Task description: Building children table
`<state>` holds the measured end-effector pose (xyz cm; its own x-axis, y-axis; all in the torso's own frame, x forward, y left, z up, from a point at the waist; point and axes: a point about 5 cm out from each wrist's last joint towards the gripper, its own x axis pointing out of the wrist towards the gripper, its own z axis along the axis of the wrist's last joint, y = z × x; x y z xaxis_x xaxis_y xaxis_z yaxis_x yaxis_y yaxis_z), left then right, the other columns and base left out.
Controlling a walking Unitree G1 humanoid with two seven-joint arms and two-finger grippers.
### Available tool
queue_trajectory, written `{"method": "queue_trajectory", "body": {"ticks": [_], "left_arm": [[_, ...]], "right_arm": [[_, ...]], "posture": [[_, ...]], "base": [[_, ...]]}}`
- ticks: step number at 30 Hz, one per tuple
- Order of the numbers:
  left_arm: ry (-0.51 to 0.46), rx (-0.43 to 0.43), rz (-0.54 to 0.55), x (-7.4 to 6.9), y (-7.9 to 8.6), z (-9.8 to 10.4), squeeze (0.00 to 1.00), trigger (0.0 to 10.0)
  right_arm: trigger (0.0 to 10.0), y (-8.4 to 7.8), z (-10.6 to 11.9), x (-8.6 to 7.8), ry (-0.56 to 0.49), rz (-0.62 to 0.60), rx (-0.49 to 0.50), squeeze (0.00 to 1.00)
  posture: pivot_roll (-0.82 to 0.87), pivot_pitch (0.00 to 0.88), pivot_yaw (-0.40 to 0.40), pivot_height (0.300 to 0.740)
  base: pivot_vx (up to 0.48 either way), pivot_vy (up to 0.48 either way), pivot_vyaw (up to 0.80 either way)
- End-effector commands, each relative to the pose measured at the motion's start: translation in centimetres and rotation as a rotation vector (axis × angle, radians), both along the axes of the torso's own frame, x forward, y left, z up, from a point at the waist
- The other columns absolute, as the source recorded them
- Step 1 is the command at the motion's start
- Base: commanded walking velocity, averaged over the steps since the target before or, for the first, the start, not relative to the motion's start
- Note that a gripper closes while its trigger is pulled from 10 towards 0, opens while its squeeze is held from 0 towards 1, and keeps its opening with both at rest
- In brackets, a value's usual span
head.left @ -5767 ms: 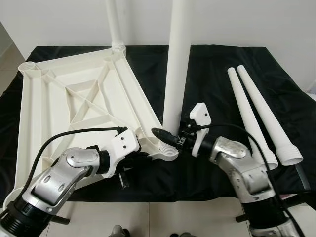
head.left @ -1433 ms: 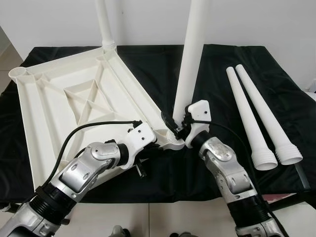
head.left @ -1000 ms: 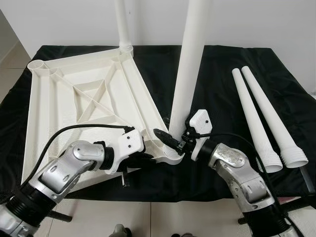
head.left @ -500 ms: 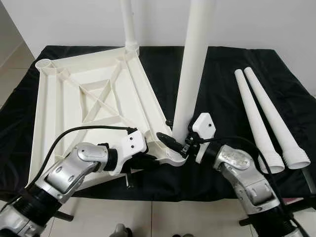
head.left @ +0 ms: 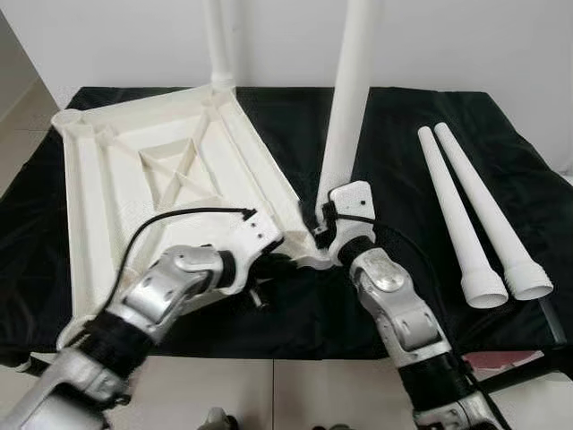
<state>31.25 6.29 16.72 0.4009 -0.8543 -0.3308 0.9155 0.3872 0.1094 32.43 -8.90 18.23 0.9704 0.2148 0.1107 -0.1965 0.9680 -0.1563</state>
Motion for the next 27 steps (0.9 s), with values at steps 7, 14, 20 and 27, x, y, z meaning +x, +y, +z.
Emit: {"method": "queue_trajectory", "body": {"ticks": [7,14,20,27], "left_arm": [[-0.148,-0.207,-0.083,-0.3,-3.6,6.1,0.00,0.0],[-0.148,-0.200,-0.069,-0.3,-3.4,6.0,0.00,0.0],[-0.145,-0.183,-0.049,-0.2,-2.9,5.6,0.00,0.0],[-0.167,-0.152,-0.120,-1.1,-2.1,5.3,0.00,0.0]], "right_arm": [[0.0,-2.9,-5.8,0.2,0.225,-0.425,-0.067,0.00],[0.0,-1.5,-5.3,-0.1,0.195,-0.419,0.024,0.00],[0.0,-0.7,-4.4,0.1,0.136,-0.296,0.057,0.00],[0.0,-0.4,-3.8,0.1,0.125,-0.123,0.032,0.00]], "posture": [[0.03,0.166,0.026,0.740],[0.04,0.165,0.019,0.740],[0.03,0.164,0.020,0.740],[0.03,0.161,0.021,0.740]], "base": [[0.000,0.000,0.00],[0.000,0.000,0.00],[0.000,0.000,0.00],[0.000,0.000,0.00]]}}
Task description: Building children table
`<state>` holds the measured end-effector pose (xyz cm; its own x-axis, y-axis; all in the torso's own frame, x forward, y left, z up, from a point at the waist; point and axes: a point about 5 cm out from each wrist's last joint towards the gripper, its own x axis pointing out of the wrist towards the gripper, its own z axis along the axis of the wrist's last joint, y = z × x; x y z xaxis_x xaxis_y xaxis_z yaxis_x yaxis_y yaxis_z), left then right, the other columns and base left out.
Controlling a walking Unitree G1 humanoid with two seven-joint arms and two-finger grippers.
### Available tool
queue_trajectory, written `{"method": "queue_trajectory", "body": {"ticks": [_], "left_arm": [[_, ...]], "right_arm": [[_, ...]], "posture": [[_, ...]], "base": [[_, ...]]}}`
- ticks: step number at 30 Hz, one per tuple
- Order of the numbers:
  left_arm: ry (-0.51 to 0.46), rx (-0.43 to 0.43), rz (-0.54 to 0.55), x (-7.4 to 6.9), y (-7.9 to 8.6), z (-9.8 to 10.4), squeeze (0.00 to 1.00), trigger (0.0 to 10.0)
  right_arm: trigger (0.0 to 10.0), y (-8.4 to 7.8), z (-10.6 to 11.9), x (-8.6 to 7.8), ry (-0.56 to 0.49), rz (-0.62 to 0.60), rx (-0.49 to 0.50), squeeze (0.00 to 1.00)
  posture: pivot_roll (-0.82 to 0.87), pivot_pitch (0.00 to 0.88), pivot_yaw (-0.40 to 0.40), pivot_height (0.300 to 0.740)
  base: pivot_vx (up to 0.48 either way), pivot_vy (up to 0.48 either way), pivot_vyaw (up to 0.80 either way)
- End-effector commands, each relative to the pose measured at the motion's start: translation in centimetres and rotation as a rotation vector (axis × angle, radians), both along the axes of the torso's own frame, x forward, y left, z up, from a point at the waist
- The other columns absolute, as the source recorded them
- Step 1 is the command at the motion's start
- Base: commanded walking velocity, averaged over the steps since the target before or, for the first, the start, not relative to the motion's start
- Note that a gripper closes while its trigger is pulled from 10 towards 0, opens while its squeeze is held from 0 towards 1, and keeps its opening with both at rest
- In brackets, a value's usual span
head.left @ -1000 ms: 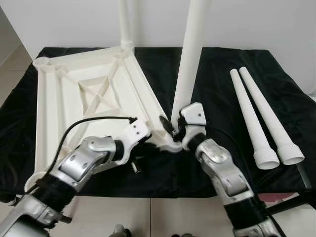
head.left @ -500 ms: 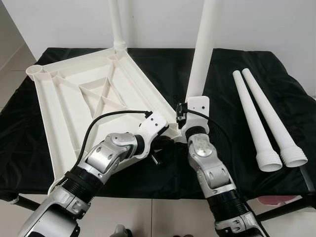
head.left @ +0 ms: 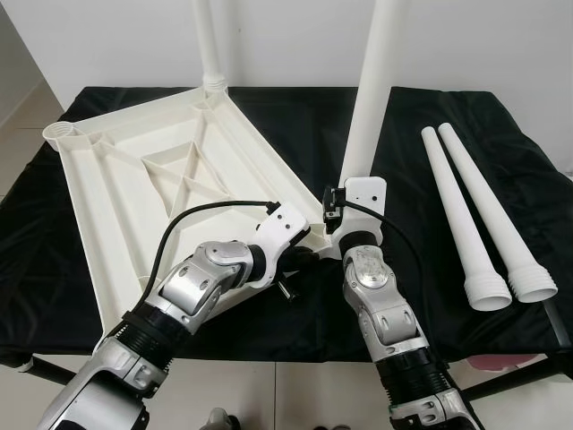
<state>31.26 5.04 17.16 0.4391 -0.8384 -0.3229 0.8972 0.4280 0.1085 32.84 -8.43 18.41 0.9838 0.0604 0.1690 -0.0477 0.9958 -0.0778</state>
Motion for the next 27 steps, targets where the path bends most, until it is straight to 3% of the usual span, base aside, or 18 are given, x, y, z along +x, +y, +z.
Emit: {"method": "queue_trajectory", "body": {"ticks": [1,3,5,6,9,10,11,12,20,25,26,27], "left_arm": [[-0.180,-0.122,-0.191,-1.5,-0.4,4.8,0.00,0.0],[-0.180,-0.122,-0.191,-1.5,-0.4,4.8,0.00,0.0],[-0.193,-0.096,-0.216,-1.9,0.4,4.6,0.00,0.0],[-0.199,-0.078,-0.206,-1.8,0.8,4.5,0.00,0.0],[-0.206,-0.060,-0.196,-1.8,1.1,4.2,0.00,0.0],[-0.205,-0.059,-0.195,-1.9,1.1,4.1,0.00,0.0],[-0.205,-0.059,-0.195,-1.9,1.1,4.1,0.00,0.0],[-0.202,-0.062,-0.196,-2.0,1.1,4.1,0.00,0.0],[-0.201,-0.036,-0.230,-2.8,1.1,3.4,0.00,0.0],[-0.201,-0.006,-0.239,-3.1,1.3,2.8,0.00,0.0],[-0.199,-0.004,-0.245,-3.2,1.3,2.7,0.00,0.0],[-0.199,-0.004,-0.245,-3.2,1.3,2.7,0.00,0.0]], "right_arm": [[0.0,-0.5,-3.8,-0.6,0.174,0.134,-0.070,0.00],[0.0,-0.5,-3.8,-0.6,0.174,0.134,-0.070,0.00],[0.0,-0.5,-3.2,-1.0,0.145,0.243,-0.118,0.00],[10.0,-0.7,-2.9,-1.1,0.137,0.265,-0.125,0.00],[10.0,-1.2,-2.6,-1.1,0.131,0.262,-0.123,0.00],[10.0,-1.3,-2.5,-1.1,0.120,0.265,-0.120,0.08],[10.0,-1.3,-2.5,-1.1,0.120,0.265,-0.120,0.08],[10.0,-1.3,-2.3,-1.0,0.118,0.271,-0.100,1.00],[10.0,-0.9,-1.2,-1.5,0.071,0.361,-0.080,1.00],[10.0,-0.8,-1.0,-2.0,0.056,0.410,-0.131,1.00],[10.0,-0.5,-0.7,-2.3,0.026,0.441,-0.170,0.49],[10.0,-0.5,-0.7,-2.3,0.026,0.441,-0.170,0.49]], "posture": [[0.03,0.162,0.022,0.740],[0.03,0.162,0.022,0.740],[0.03,0.161,0.021,0.740],[0.03,0.160,0.020,0.740],[0.03,0.160,0.019,0.740],[0.04,0.159,0.016,0.740],[0.04,0.159,0.016,0.740],[0.04,0.160,0.016,0.740],[0.03,0.159,0.016,0.740],[0.03,0.156,0.016,0.740],[0.03,0.155,0.016,0.740],[0.03,0.155,0.016,0.740]], "base": [[0.000,0.000,0.00],[0.000,0.000,0.00],[0.000,0.000,0.00],[0.000,0.000,0.00],[0.000,0.000,0.00],[0.000,0.000,0.00],[0.000,0.000,0.00],[0.000,0.000,0.00],[0.000,0.000,0.00],[0.000,0.000,0.00],[0.000,0.000,0.00],[0.000,0.000,0.00]]}}
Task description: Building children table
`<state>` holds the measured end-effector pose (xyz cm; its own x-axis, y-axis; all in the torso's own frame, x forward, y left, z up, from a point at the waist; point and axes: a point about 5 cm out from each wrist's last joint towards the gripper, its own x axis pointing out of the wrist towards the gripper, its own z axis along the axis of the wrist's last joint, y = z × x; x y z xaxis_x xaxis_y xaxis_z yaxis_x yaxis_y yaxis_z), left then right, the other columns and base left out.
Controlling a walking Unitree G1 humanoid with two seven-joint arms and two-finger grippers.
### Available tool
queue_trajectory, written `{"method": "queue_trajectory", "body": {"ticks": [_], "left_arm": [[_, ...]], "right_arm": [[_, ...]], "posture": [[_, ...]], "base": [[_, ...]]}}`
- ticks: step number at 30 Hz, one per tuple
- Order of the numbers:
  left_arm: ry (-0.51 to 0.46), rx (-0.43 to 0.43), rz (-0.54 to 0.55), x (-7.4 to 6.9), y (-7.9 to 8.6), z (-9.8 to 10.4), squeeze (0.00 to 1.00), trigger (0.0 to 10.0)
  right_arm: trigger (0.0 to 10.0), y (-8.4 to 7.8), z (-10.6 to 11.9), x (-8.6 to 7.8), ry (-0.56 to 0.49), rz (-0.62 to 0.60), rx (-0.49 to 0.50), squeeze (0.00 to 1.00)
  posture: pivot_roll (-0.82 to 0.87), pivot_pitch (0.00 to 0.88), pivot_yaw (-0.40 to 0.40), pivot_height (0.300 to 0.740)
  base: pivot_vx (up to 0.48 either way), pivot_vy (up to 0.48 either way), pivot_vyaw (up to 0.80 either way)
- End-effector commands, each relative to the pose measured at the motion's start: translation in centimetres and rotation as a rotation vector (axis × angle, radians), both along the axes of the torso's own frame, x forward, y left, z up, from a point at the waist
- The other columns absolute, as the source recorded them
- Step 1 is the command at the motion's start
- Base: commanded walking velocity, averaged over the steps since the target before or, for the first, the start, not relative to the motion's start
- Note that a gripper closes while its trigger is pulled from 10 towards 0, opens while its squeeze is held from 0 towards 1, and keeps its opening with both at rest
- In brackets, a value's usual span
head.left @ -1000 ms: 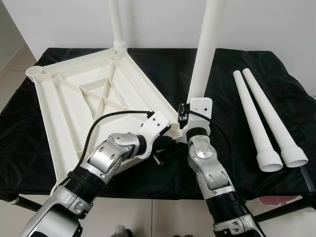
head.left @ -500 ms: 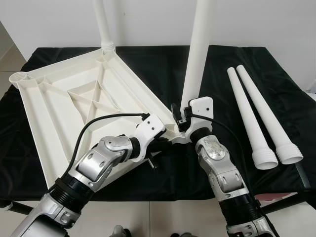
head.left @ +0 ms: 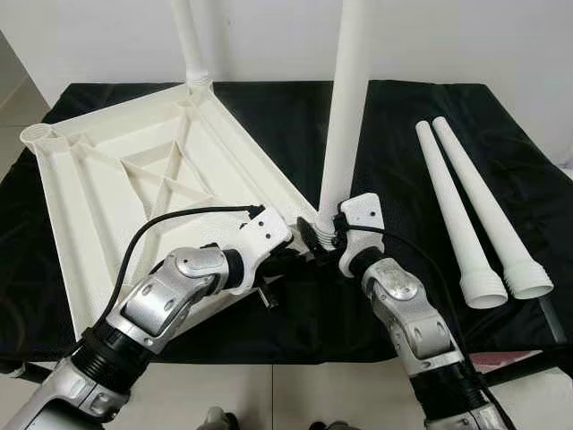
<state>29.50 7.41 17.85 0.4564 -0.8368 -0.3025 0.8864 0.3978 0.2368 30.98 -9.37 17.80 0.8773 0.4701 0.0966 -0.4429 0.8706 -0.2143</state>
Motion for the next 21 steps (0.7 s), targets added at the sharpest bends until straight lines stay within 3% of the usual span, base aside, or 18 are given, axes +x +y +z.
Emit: {"method": "queue_trajectory", "body": {"ticks": [1,2,9,12,17,18,19,20,21], "left_arm": [[-0.069,-0.033,-0.226,-1.5,-1.1,2.0,0.00,0.0],[-0.069,-0.029,-0.229,-1.5,-1.1,1.9,0.00,0.0],[-0.069,0.023,-0.228,-1.7,-1.3,0.8,0.00,0.0],[-0.056,0.019,-0.226,-1.9,-1.5,0.4,0.00,0.0],[-0.055,0.018,-0.222,-1.9,-1.5,0.3,0.00,0.0],[-0.055,0.017,-0.219,-1.8,-1.5,0.3,0.00,0.0],[-0.055,0.015,-0.218,-1.8,-1.5,0.3,0.00,0.0],[-0.058,0.014,-0.217,-1.7,-1.5,0.3,0.00,0.0],[-0.058,0.014,-0.217,-1.7,-1.5,0.3,0.00,0.0]], "right_arm": [[10.0,0.6,0.0,-0.5,-0.023,0.048,-0.026,0.49],[10.0,0.8,0.2,-0.7,-0.035,0.064,-0.023,0.00],[10.0,1.7,2.0,-1.1,-0.108,0.086,0.057,0.00],[10.0,1.4,2.0,-0.5,-0.120,-0.065,0.060,0.00],[10.0,1.0,1.3,-0.2,-0.105,-0.178,0.033,0.00],[7.6,1.2,0.8,-0.3,-0.092,-0.225,0.029,0.00],[0.7,1.3,0.4,-0.3,-0.074,-0.256,0.036,0.00],[0.0,1.3,0.2,-0.2,-0.055,-0.293,0.036,0.00],[0.0,1.3,0.2,-0.2,-0.055,-0.293,0.036,0.00]], "posture": [[0.03,0.155,0.016,0.740],[0.03,0.153,0.015,0.740],[0.03,0.147,0.012,0.740],[0.03,0.143,0.010,0.740],[0.02,0.141,0.008,0.740],[0.02,0.139,0.008,0.740],[0.02,0.139,0.008,0.740],[0.02,0.139,0.009,0.740],[0.02,0.139,0.009,0.740]], "base": [[0.000,0.000,0.00],[0.000,0.000,0.00],[0.000,0.000,0.00],[0.000,0.000,0.00],[0.000,0.000,0.00],[0.000,0.000,0.00],[0.000,0.000,0.00],[0.000,0.000,0.00],[0.000,0.000,0.00]]}}
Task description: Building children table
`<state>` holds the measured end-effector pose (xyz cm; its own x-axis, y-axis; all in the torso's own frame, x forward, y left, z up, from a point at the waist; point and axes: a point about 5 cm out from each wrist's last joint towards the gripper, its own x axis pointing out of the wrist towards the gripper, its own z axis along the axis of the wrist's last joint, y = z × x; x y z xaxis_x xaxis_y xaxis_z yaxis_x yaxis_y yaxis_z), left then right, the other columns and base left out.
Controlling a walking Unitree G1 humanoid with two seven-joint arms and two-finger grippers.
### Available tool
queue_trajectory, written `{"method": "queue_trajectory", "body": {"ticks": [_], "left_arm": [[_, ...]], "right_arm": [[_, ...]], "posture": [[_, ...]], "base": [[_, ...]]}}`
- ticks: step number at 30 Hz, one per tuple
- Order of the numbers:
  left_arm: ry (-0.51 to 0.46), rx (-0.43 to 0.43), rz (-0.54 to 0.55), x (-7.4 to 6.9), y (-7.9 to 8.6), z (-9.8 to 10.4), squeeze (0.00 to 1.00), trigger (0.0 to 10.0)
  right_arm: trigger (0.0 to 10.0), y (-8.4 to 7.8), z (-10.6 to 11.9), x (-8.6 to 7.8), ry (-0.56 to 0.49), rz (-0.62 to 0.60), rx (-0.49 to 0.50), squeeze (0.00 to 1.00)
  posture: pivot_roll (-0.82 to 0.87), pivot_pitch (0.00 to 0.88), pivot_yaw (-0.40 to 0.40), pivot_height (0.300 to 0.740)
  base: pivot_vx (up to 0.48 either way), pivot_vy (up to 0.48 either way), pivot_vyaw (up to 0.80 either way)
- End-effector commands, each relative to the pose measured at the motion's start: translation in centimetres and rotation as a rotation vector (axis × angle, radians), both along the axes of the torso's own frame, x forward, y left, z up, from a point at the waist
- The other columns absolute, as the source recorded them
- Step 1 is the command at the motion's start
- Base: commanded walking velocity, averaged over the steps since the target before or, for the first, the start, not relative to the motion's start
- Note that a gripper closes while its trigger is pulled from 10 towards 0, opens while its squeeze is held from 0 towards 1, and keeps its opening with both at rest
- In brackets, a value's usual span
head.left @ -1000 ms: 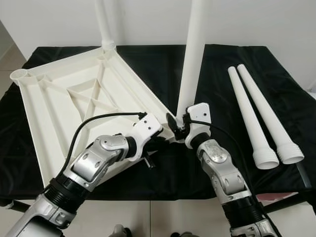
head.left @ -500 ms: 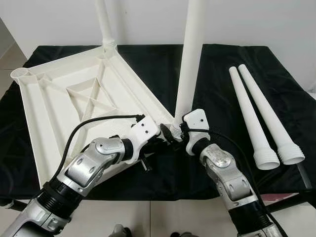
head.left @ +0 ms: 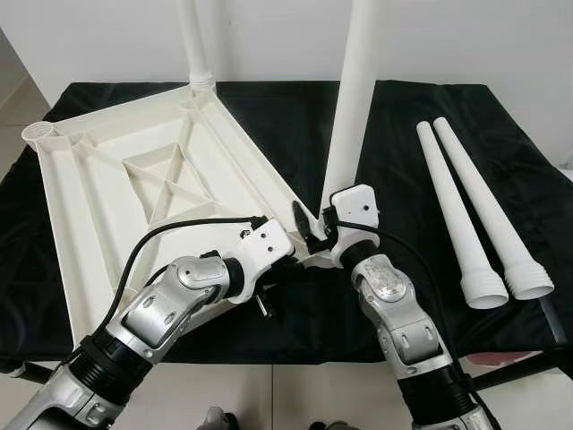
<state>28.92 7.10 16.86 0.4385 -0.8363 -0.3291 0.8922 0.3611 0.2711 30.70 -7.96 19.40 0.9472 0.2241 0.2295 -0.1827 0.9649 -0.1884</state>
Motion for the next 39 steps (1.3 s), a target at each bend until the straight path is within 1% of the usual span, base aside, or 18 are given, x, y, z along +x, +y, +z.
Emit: {"method": "queue_trajectory", "body": {"ticks": [1,5,13,15,16,18,19,21,22,24,25,26,28,29,33,37,38,39], "left_arm": [[-0.034,-0.028,-0.189,-1.1,-1.2,1.3,0.00,0.0],[-0.038,-0.028,-0.188,-1.1,-1.2,1.3,0.00,0.0],[-0.038,-0.031,-0.189,-1.2,-0.9,1.2,0.00,0.0],[-0.049,-0.003,-0.216,-1.5,-0.6,0.9,0.00,0.0],[-0.049,-0.003,-0.216,-1.5,-0.6,0.9,0.00,0.0],[-0.057,0.043,-0.248,-1.7,0.1,0.5,0.00,0.0],[-0.057,0.043,-0.248,-1.7,0.1,0.5,0.00,0.0],[-0.052,0.095,-0.278,-1.9,1.3,0.1,0.00,0.0],[-0.052,0.095,-0.278,-1.9,1.3,0.1,0.00,0.0],[-0.043,0.138,-0.293,-1.9,2.4,-0.1,0.00,0.0],[-0.043,0.138,-0.293,-1.9,2.4,-0.1,0.00,0.0],[-0.041,0.166,-0.294,-1.8,3.1,-0.2,0.00,0.0],[-0.041,0.166,-0.294,-1.8,3.1,-0.2,0.00,0.0],[-0.042,0.204,-0.291,-1.6,4.1,-0.3,0.00,0.0],[-0.052,0.203,-0.275,-1.4,4.3,-0.2,0.00,0.0],[-0.054,0.195,-0.271,-1.5,4.2,-0.2,0.00,0.0],[-0.059,0.187,-0.262,-1.4,4.0,-0.2,0.00,0.0],[-0.059,0.187,-0.262,-1.4,4.0,-0.2,0.00,0.0]], "right_arm": [[0.0,-0.1,-1.7,0.2,0.088,-0.073,-0.012,0.00],[0.0,-0.1,-1.9,0.4,0.103,-0.107,-0.001,0.00],[0.0,0.8,-2.1,-0.1,0.109,-0.035,0.038,0.00],[0.0,0.8,-2.2,-0.4,0.117,0.068,0.021,0.00],[0.0,0.8,-2.2,-0.4,0.117,0.068,0.021,0.00],[0.0,0.7,-2.3,-1.1,0.135,0.232,-0.020,0.00],[0.0,0.7,-2.3,-1.1,0.135,0.232,-0.020,0.00],[0.0,0.5,-2.2,-2.6,0.165,0.488,-0.071,0.00],[0.0,0.5,-2.2,-2.6,0.165,0.488,-0.071,0.00],[0.0,0.1,-1.8,-4.1,0.197,0.709,-0.112,0.00],[0.0,0.1,-1.8,-4.1,0.197,0.709,-0.112,0.00],[0.0,-0.2,-1.6,-4.7,0.213,0.802,-0.127,0.00],[0.0,-0.2,-1.6,-4.7,0.213,0.802,-0.127,0.00],[0.0,-0.7,-0.8,-5.7,0.231,0.955,-0.164,0.00],[0.0,-1.3,0.2,-5.9,0.211,1.036,-0.196,0.00],[0.0,-1.5,0.4,-5.6,0.202,1.023,-0.195,0.00],[0.0,-1.6,0.4,-5.0,0.186,0.973,-0.213,0.00],[0.0,-1.6,0.4,-5.0,0.186,0.973,-0.213,0.00]], "posture": [[0.02,0.139,0.010,0.740],[0.02,0.140,0.010,0.740],[0.02,0.142,0.006,0.740],[0.02,0.144,0.001,0.740],[0.02,0.144,0.001,0.740],[0.02,0.146,0.000,0.740],[0.02,0.146,0.000,0.740],[0.01,0.147,0.002,0.740],[0.01,0.147,0.002,0.740],[0.01,0.147,0.003,0.740],[0.01,0.147,0.003,0.740],[0.01,0.148,0.002,0.740],[0.01,0.148,0.002,0.740],[0.02,0.148,-0.004,0.740],[0.02,0.148,-0.009,0.740],[0.02,0.148,-0.009,0.740],[0.02,0.148,-0.009,0.740],[0.02,0.148,-0.009,0.740]], "base": [[0.000,0.000,0.00],[0.000,0.000,0.00],[0.000,0.000,0.00],[0.000,0.000,0.00],[0.000,0.000,0.00],[0.000,0.000,0.00],[0.000,0.000,0.00],[0.000,0.000,0.00],[0.000,0.000,0.00],[0.000,0.000,0.00],[0.000,0.000,0.00],[0.000,0.000,0.00],[0.000,0.000,0.00],[0.000,0.000,0.00],[0.000,0.000,0.00],[0.000,0.000,0.00],[0.000,0.000,0.00],[0.000,0.000,0.00]]}}
